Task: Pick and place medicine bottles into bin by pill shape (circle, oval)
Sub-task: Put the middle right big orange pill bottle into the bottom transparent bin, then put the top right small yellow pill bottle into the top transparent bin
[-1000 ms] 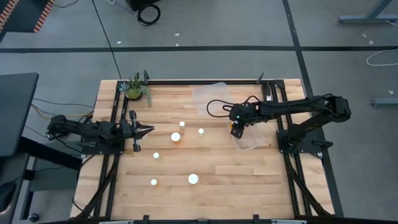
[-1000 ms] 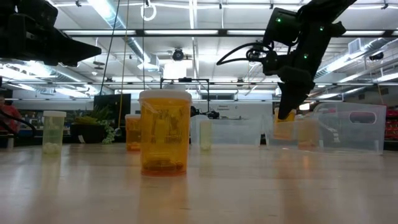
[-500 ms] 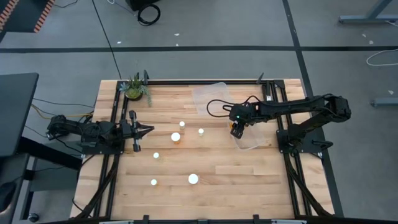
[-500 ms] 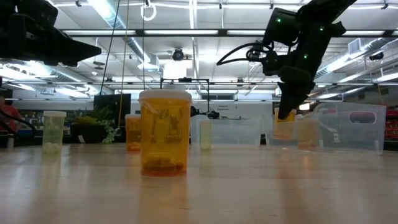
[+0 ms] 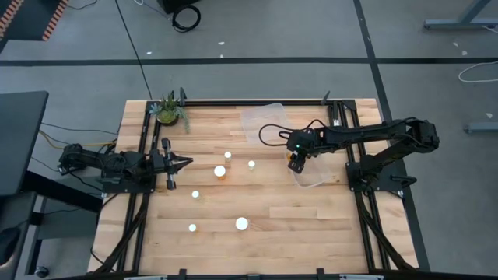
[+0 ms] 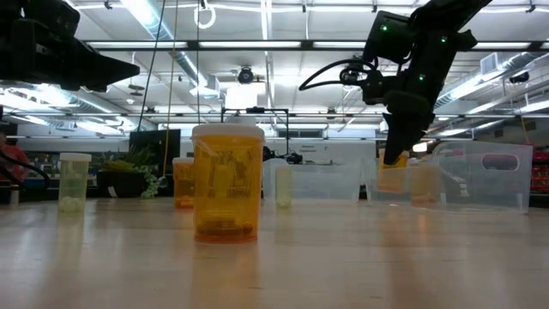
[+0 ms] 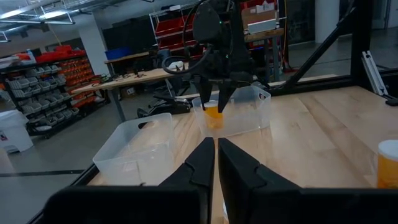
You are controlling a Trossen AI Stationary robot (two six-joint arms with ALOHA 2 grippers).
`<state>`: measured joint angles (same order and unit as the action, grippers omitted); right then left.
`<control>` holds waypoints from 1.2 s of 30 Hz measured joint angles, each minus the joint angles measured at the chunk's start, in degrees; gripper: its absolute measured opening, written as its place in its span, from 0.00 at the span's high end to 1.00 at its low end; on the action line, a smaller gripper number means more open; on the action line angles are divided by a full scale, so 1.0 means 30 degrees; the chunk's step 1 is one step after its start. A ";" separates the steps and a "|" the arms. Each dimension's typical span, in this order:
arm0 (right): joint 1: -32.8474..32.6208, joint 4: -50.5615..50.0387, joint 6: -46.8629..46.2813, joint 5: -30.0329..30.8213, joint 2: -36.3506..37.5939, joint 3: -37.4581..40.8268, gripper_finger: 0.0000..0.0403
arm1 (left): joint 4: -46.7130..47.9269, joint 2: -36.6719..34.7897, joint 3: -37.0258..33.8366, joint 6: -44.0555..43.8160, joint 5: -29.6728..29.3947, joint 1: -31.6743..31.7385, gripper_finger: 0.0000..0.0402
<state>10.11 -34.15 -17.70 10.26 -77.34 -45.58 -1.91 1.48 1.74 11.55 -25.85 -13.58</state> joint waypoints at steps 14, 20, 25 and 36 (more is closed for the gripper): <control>0.0000 -0.0022 0.0549 0.0158 0.0000 0.0000 0.42 | 0.0000 0.0000 0.0000 0.0000 0.0000 0.0000 0.92; 0.0000 -0.0022 0.0657 0.0416 0.0000 0.0007 0.39 | 0.0001 0.0000 0.0000 0.0000 -0.0005 0.0007 0.92; 0.0000 -0.0022 0.0447 0.0423 0.0000 0.0000 0.33 | 0.0007 0.0000 0.0000 0.0000 -0.0005 0.0000 0.90; 0.0000 -0.0927 -0.0427 0.0510 -0.0007 -0.1184 0.31 | 0.0007 0.0000 0.0000 -0.0005 -0.0002 0.0000 0.92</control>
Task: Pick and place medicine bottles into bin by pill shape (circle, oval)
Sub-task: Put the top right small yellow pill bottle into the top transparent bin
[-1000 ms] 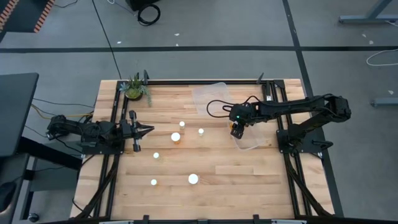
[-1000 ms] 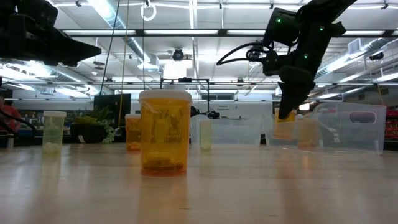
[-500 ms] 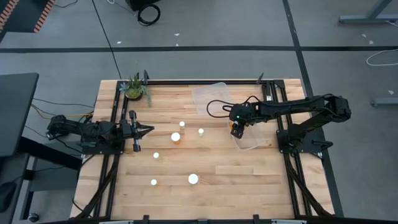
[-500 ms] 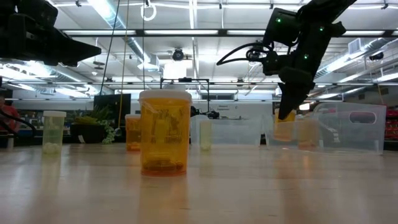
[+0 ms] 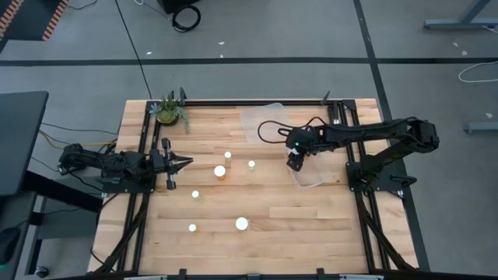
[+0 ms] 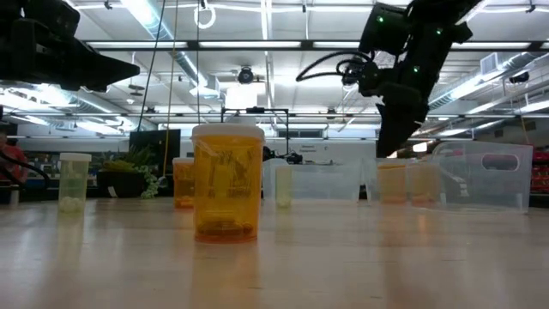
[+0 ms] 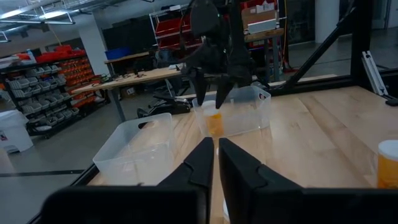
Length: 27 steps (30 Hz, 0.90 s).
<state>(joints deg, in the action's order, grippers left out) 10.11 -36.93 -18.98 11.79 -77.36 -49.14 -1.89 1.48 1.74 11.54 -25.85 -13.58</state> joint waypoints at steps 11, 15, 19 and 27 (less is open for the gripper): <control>-0.1135 0.0206 0.0435 -0.0334 0.0007 -0.1928 0.31 | -0.0007 0.0000 0.0000 0.0005 0.0000 0.0007 0.90; -0.2131 0.1122 0.0173 -0.0546 -0.0012 -0.1948 0.32 | -0.0007 0.0000 0.0004 0.0005 -0.0005 0.0007 0.90; -0.3010 0.1516 -0.0274 -0.0601 -0.0527 -0.1983 0.33 | -0.0002 0.0000 0.0002 0.0005 -0.0003 0.0000 0.92; -0.4560 0.1187 -0.0087 -0.0611 -0.3544 -0.4314 0.34 | 0.0029 0.0007 0.0022 0.0004 0.0007 0.0007 0.93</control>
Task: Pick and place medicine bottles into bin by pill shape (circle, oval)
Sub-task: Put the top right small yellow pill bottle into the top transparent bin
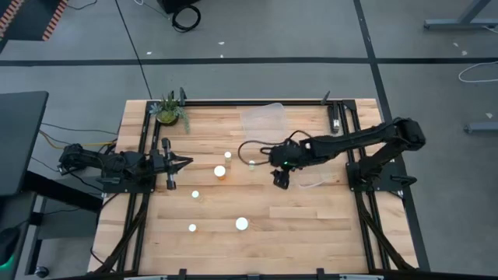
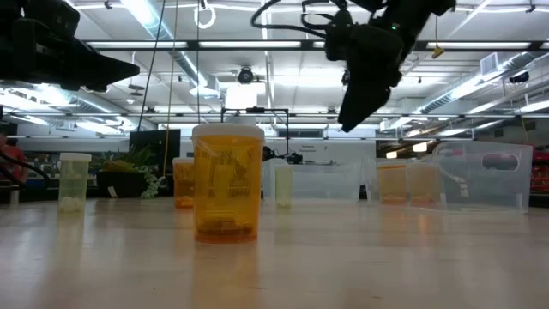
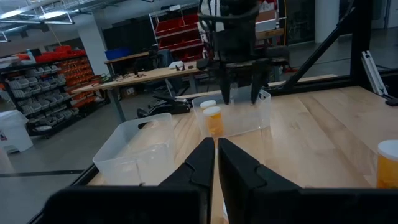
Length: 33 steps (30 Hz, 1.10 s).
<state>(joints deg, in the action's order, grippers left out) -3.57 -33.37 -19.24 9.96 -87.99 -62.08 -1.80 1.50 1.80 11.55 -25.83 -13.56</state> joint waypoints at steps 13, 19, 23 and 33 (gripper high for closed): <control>-0.0088 -0.2097 0.3306 0.0009 -0.5214 -0.6237 0.34 | -0.0007 0.0000 0.0000 0.0001 -0.0005 0.0000 0.92; 0.0560 -0.1895 0.4473 0.0013 -0.5862 -0.6885 0.34 | -0.0023 0.0000 0.0000 0.0001 -0.0005 0.0000 0.93; 0.1107 -0.1665 0.5101 0.0013 -0.5862 -0.6866 0.34 | -0.0022 0.0000 0.0000 0.0001 -0.0005 0.0000 0.91; 0.1858 0.0426 0.7359 -0.1569 -0.6826 -0.6844 0.34 | -0.0029 0.0000 -0.0015 0.0001 -0.0011 0.0000 0.92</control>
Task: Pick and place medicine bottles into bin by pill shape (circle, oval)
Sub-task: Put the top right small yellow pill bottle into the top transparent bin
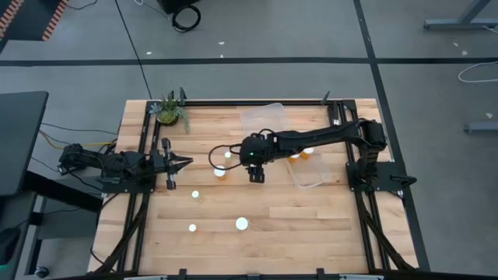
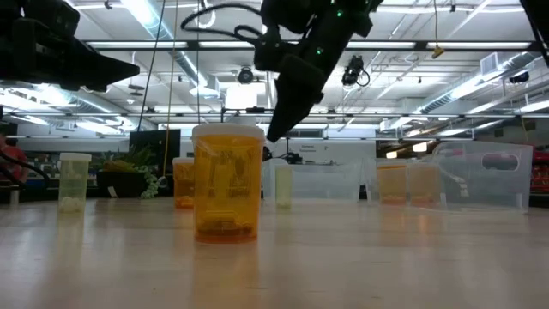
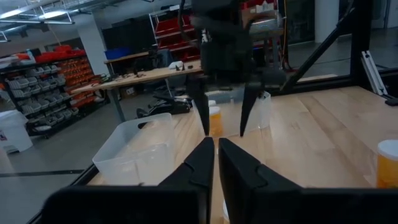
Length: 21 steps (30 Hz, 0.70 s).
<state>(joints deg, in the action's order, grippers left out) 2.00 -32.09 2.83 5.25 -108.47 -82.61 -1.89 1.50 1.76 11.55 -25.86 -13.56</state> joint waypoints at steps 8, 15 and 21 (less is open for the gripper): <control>0.0160 0.0729 0.1070 -0.0454 -0.1268 0.0022 0.34 | -0.0120 0.0233 -0.0008 0.0001 0.0001 -0.0007 0.91; 0.0346 0.0362 0.1124 -0.0451 -0.1783 0.0026 0.35 | 0.0012 0.0498 -0.0007 0.0000 0.0013 0.0000 0.90; 0.0523 -0.0206 0.0954 -0.0444 -0.1776 0.0022 0.41 | 0.0011 0.0503 -0.0007 0.0000 0.0005 0.0000 0.92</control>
<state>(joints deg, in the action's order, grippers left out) 3.57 -32.71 5.70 3.92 -113.80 -82.54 -1.86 3.01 1.74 11.55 -25.85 -13.56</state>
